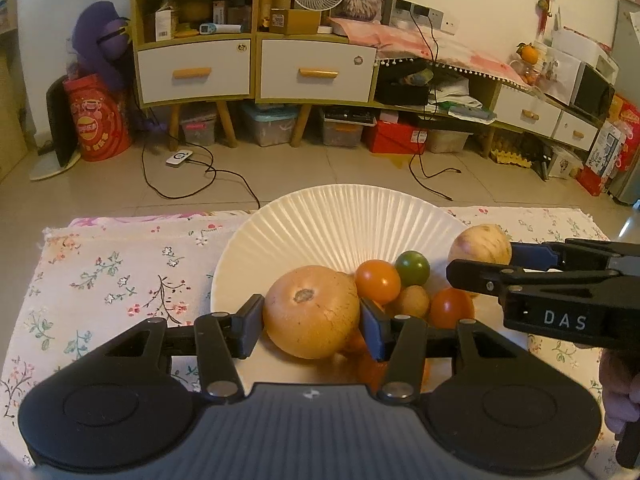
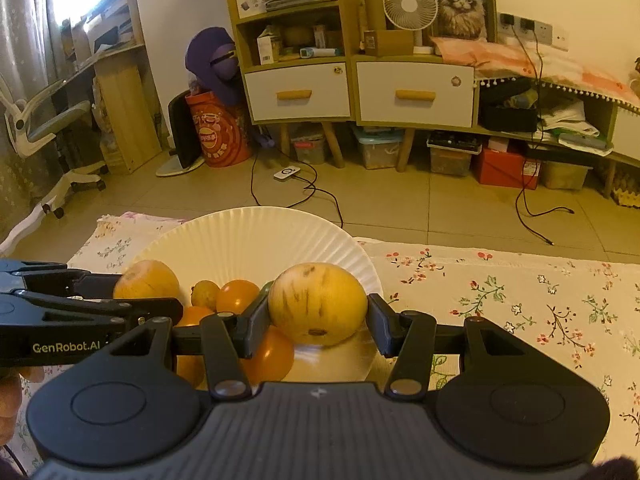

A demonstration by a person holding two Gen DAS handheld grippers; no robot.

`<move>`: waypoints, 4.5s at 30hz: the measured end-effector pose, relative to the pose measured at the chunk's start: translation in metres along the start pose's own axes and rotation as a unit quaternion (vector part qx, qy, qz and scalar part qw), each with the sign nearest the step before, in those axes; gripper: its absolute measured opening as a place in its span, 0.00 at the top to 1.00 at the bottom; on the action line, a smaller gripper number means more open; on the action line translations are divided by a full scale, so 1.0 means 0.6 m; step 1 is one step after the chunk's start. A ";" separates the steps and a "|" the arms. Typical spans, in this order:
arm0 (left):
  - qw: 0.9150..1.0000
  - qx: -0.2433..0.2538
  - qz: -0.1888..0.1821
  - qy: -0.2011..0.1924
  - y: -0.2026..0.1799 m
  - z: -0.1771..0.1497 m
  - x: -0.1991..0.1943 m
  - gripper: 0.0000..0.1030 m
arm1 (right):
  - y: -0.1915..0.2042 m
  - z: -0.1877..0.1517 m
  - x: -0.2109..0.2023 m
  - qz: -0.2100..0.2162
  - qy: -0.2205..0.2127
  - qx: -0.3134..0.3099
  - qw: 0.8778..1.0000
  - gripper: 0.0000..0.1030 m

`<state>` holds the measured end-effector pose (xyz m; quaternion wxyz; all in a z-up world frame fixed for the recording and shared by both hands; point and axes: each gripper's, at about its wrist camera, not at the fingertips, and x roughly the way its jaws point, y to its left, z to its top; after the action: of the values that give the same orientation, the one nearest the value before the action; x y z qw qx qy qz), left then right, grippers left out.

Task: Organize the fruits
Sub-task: 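Carry the grapefruit and yellow fruit in both tools over the white plate, then lower both large fruits onto the plate and open both tools, then withdraw both open tools from the plate toward the remaining fruits, then grasp the small green tomato with the left tool while the right tool grasps a mandarin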

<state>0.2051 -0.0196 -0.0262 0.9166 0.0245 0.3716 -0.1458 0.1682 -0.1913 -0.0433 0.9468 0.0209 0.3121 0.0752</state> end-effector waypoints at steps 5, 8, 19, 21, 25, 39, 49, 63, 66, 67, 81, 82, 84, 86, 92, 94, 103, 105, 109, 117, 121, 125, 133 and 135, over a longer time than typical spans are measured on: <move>1.000 0.000 0.002 -0.001 0.000 0.005 0.000 0.65 | 0.002 0.000 0.000 0.001 0.000 0.000 1.000 0.53; 1.000 0.001 0.004 -0.003 0.000 0.006 -0.002 0.63 | 0.002 0.001 -0.002 0.002 -0.002 0.000 1.000 0.51; 1.000 0.000 0.013 -0.005 0.000 0.003 -0.021 0.43 | 0.001 0.008 -0.025 -0.009 -0.005 0.004 1.000 0.42; 1.000 0.005 0.014 -0.006 -0.001 -0.001 -0.028 0.39 | 0.002 0.010 -0.030 -0.013 -0.003 0.004 1.000 0.38; 1.000 0.017 0.018 -0.004 -0.003 -0.009 -0.042 0.36 | 0.007 0.011 -0.045 -0.017 0.001 -0.002 1.000 0.32; 0.999 0.038 0.027 0.008 -0.013 -0.042 -0.098 0.20 | 0.028 -0.001 -0.103 -0.044 0.016 -0.016 0.999 0.18; 0.998 0.042 0.027 0.027 -0.021 -0.064 -0.132 0.16 | 0.051 -0.014 -0.142 -0.051 0.026 -0.029 0.998 0.11; 0.998 0.051 0.029 0.038 -0.032 -0.108 -0.154 0.14 | 0.070 -0.046 -0.166 -0.062 0.033 -0.027 0.997 0.03; 0.997 0.056 0.029 0.041 -0.036 -0.114 -0.152 0.14 | 0.068 -0.055 -0.165 -0.065 0.037 -0.024 0.997 0.01; 0.997 0.056 0.029 0.041 -0.037 -0.115 -0.153 0.14 | 0.067 -0.059 -0.163 -0.066 0.039 -0.023 0.997 0.01; 0.995 0.060 0.034 0.068 -0.047 -0.133 -0.137 0.14 | 0.068 -0.092 -0.145 -0.095 0.088 -0.038 0.991 0.00; 0.995 0.058 0.036 0.070 -0.046 -0.134 -0.134 0.14 | 0.070 -0.095 -0.143 -0.100 0.089 -0.047 0.990 0.00; 0.995 0.054 0.035 0.073 -0.045 -0.136 -0.130 0.14 | 0.075 -0.099 -0.140 -0.110 0.091 -0.070 0.987 0.00; 0.995 0.051 0.033 0.076 -0.046 -0.141 -0.123 0.14 | 0.080 -0.103 -0.137 -0.119 0.095 -0.088 0.984 0.00; 0.996 0.061 0.026 0.059 -0.061 -0.151 -0.106 0.18 | 0.073 -0.107 -0.126 -0.146 0.106 -0.104 0.978 0.00; 0.997 0.054 0.016 0.052 -0.063 -0.149 -0.103 0.21 | 0.066 -0.106 -0.123 -0.151 0.108 -0.093 0.978 0.00; 0.999 0.028 -0.023 0.038 -0.079 -0.142 -0.083 0.53 | 0.031 -0.104 -0.119 -0.145 0.114 -0.030 0.982 0.00; 0.999 0.017 -0.028 0.043 -0.079 -0.142 -0.078 0.61 | 0.029 -0.106 -0.117 -0.141 0.116 -0.026 0.983 0.00; 0.999 0.005 -0.028 0.045 -0.079 -0.142 -0.072 0.73 | 0.030 -0.107 -0.115 -0.131 0.115 -0.031 0.984 0.00; 0.999 -0.004 -0.029 0.045 -0.072 -0.137 -0.078 0.91 | 0.038 -0.101 -0.111 -0.100 0.104 -0.025 0.989 0.00; 0.998 -0.009 -0.028 0.050 -0.061 -0.133 -0.084 0.91 | 0.045 -0.099 -0.106 -0.086 0.101 -0.025 0.991 0.00; 0.998 -0.013 -0.022 0.052 -0.042 -0.133 -0.095 0.91 | 0.053 -0.099 -0.099 -0.074 0.102 -0.024 0.992 0.00; 0.998 -0.024 -0.010 0.064 -0.009 -0.135 -0.108 0.91 | 0.075 -0.094 -0.081 -0.058 0.101 -0.010 0.993 0.00; 0.997 -0.026 -0.009 0.066 -0.003 -0.135 -0.112 0.91 | 0.082 -0.091 -0.075 -0.055 0.098 -0.006 0.994 0.00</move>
<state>0.1042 0.0080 -0.0386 0.8892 0.0073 0.4349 -0.1421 0.0933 -0.1500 -0.0565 0.9144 -0.0095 0.4037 0.0265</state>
